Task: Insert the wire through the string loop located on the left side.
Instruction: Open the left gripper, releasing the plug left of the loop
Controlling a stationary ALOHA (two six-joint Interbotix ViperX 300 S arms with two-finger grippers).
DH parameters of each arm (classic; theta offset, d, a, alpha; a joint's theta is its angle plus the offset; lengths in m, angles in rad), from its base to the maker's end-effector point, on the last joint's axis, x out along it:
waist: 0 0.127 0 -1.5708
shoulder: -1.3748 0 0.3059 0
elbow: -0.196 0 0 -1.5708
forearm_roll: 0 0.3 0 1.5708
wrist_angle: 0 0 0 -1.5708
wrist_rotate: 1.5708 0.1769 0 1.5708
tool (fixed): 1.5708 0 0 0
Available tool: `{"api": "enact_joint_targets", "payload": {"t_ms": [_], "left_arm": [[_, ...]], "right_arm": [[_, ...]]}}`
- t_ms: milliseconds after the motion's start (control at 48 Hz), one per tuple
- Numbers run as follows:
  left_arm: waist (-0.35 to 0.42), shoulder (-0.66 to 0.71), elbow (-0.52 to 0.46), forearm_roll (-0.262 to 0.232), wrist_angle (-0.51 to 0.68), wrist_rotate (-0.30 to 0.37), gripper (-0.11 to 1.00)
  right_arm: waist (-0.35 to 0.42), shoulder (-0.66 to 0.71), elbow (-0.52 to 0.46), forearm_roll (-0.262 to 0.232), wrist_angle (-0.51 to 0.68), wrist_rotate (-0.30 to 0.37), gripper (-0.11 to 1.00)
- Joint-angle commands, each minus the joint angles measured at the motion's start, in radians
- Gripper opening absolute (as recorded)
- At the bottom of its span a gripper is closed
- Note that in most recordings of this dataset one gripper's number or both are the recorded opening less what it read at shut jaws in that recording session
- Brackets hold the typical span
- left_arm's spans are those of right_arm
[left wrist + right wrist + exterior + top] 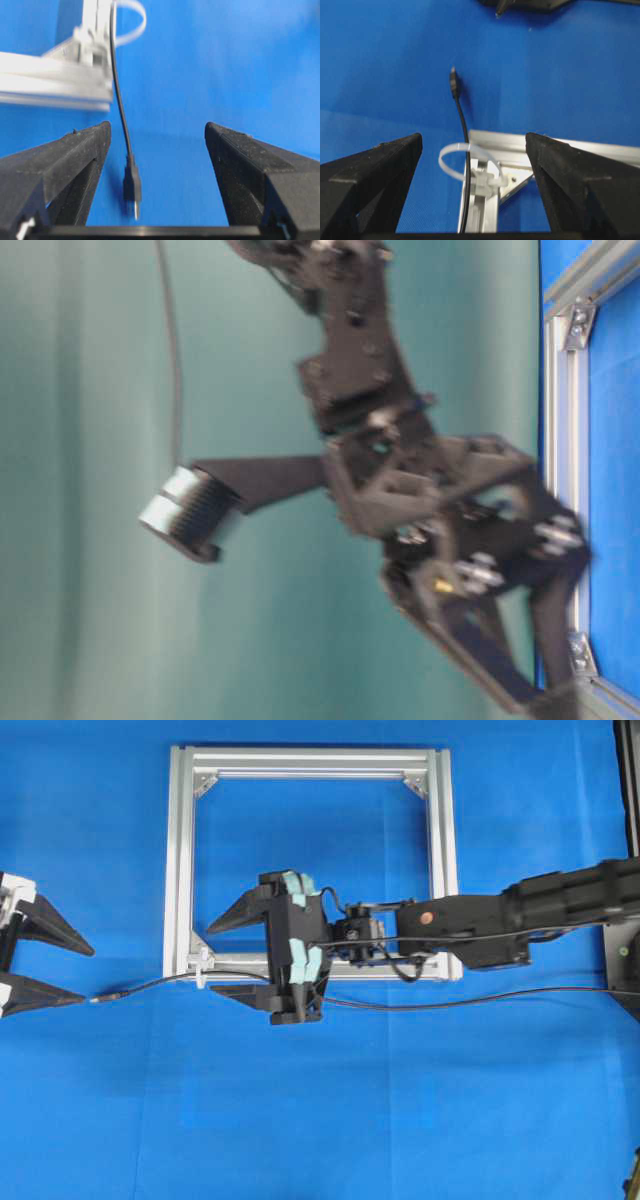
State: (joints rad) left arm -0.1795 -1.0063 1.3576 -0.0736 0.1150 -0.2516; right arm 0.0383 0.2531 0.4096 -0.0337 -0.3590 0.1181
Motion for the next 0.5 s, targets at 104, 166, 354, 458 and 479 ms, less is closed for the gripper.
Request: {"api": "enact_joint_targets", "payload": {"t_ms": [104,166,354,458,479], "left_arm": [[0.028,-0.028,-0.041,0.009,-0.015,0.011,0.69],[0.029,-0.031,-0.041,0.009,-0.014,0.014,0.69],[0.031,-0.031,-0.043,0.009,-0.014,0.015,0.69],[0.031,-0.031,-0.043,0.009,-0.015,0.017,0.69],[0.031,-0.031,-0.043,0.009,-0.014,0.017,0.69]], "right_arm": [[0.000,-0.092,-0.006,0.000,0.034,-0.002,0.90],[0.000,-0.101,-0.005,-0.002,0.043,-0.002,0.90],[0.000,-0.104,-0.005,0.000,0.044,-0.002,0.90],[0.000,-0.104,-0.005,0.000,0.044,0.000,0.90],[0.000,-0.104,-0.005,0.000,0.044,0.000,0.90]]}}
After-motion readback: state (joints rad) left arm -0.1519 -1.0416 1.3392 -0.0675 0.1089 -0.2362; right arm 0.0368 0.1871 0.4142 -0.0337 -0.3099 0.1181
